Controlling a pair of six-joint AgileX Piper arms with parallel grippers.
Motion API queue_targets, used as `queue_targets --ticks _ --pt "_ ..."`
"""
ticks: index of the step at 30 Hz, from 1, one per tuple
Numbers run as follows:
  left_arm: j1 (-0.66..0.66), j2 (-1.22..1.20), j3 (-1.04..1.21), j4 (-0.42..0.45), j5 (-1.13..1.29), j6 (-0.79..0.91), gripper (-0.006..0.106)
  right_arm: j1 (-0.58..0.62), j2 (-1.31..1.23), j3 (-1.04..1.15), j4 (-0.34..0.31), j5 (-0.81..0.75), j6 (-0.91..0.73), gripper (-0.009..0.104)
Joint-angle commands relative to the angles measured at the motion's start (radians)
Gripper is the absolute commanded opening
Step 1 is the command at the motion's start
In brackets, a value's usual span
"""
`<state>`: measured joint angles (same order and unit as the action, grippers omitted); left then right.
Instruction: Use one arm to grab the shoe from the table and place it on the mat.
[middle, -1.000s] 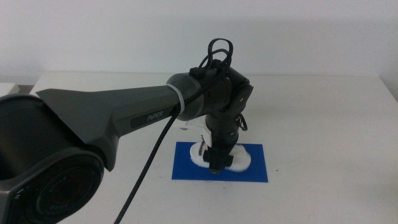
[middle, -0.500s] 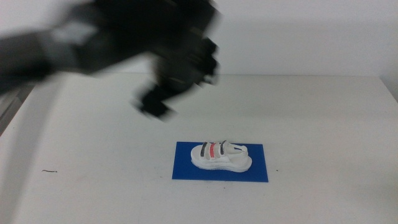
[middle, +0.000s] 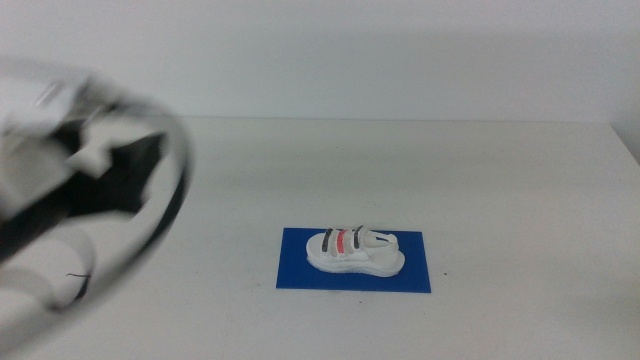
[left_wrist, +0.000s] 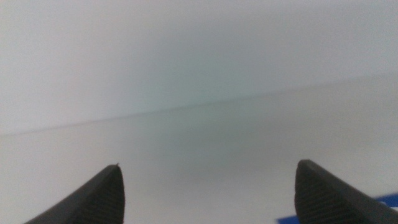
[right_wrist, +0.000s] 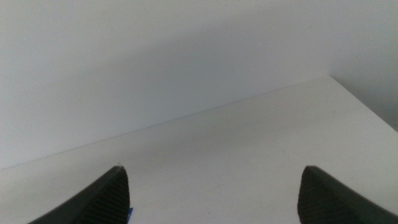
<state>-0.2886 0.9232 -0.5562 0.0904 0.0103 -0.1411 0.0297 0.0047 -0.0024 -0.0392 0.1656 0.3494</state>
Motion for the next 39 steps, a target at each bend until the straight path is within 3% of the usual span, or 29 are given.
queue_targets --ticks 1,9,18,29,39 --pt "0.071 -0.122 0.142 -0.029 -0.158 0.028 0.094 0.002 -0.005 0.002 -0.01 -0.008 -0.005 0.079" --pt "0.253 -0.518 0.424 -0.073 -0.174 0.029 0.094 0.002 -0.005 0.002 -0.01 -0.008 -0.005 0.079" --pt "0.318 -0.8 0.464 -0.073 0.043 0.01 0.094 0.002 -0.005 0.002 -0.01 -0.008 -0.005 0.079" --pt "0.318 -0.923 0.556 -0.073 0.209 0.014 0.094 0.002 -0.005 0.002 -0.01 -0.008 -0.005 0.079" --pt "0.318 -0.923 0.556 -0.073 0.056 0.012 0.094 0.002 -0.005 0.002 -0.01 -0.008 -0.005 0.079"
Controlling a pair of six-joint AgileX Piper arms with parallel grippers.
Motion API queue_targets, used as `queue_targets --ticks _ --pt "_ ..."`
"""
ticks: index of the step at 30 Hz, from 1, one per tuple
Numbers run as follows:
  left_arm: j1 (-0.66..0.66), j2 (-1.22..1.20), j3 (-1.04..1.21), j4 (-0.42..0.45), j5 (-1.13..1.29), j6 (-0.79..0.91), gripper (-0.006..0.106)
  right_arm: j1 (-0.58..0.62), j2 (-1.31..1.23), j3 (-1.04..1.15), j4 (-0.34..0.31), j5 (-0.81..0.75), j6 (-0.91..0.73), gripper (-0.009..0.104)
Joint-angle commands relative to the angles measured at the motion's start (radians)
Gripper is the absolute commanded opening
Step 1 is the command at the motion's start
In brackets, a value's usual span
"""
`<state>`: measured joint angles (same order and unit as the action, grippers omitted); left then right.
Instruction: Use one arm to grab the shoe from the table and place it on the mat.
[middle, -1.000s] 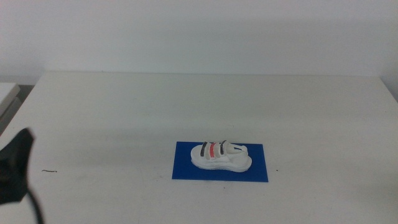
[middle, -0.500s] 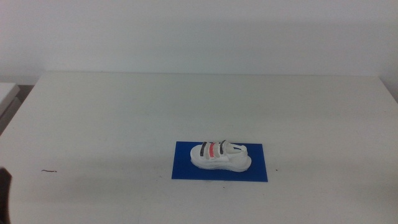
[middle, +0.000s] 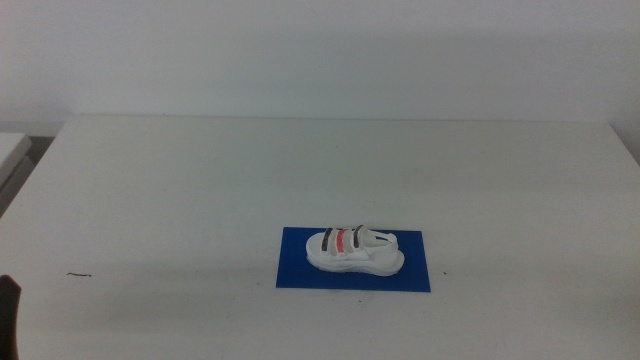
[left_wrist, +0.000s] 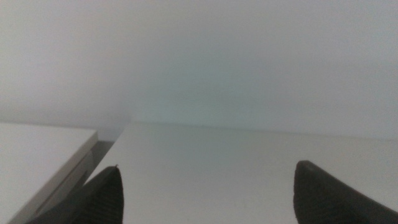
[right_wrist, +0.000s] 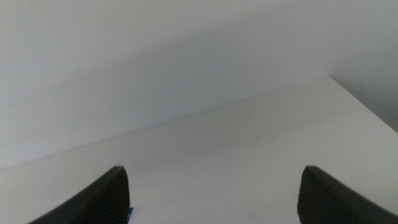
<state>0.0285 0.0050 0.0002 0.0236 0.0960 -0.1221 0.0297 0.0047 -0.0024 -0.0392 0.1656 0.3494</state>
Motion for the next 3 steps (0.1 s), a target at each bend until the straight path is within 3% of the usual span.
queue_targets --ticks 1,3 --pt "0.001 -0.005 0.0 -0.006 -0.033 -0.007 0.094 0.002 -0.005 0.002 -0.01 -0.008 -0.005 0.079" --pt "0.001 -0.005 0.0 -0.006 -0.033 -0.007 0.094 0.002 -0.005 0.002 -0.01 -0.008 -0.005 0.079"
